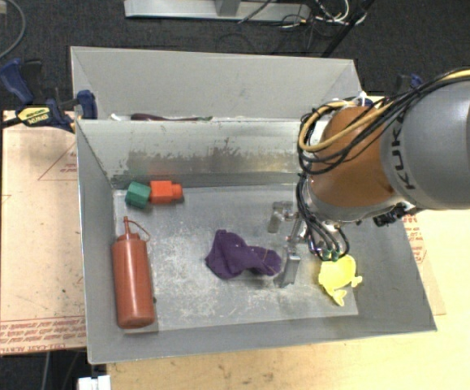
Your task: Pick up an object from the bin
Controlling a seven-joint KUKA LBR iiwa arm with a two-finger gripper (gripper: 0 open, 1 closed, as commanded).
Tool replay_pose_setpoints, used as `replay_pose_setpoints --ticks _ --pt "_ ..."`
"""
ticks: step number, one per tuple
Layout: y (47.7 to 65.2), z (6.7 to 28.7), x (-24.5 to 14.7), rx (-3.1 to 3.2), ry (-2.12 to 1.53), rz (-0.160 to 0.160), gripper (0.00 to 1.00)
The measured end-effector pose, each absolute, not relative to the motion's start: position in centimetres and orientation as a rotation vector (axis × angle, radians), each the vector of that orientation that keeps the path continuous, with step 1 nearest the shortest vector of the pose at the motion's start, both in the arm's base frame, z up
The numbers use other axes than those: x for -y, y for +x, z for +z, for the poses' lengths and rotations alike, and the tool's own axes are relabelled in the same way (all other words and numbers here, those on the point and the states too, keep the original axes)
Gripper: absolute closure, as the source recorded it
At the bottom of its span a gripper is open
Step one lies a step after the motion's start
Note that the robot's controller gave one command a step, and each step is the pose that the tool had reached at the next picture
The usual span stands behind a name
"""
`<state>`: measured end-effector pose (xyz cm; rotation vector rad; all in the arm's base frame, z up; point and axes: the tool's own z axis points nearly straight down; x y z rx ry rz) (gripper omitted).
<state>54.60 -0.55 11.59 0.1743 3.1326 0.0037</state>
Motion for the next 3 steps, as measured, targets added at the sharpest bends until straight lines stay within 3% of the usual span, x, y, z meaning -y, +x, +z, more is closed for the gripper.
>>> replay_pose_setpoints --ticks 1,2,3 --pt "54.5 8.2 0.1 -3.136 -0.082 0.004 0.00" --pt "54.8 7.0 -1.4 -3.115 0.365 0.006 1.00" --pt "54.8 7.0 -1.4 -3.115 0.365 0.006 1.00"
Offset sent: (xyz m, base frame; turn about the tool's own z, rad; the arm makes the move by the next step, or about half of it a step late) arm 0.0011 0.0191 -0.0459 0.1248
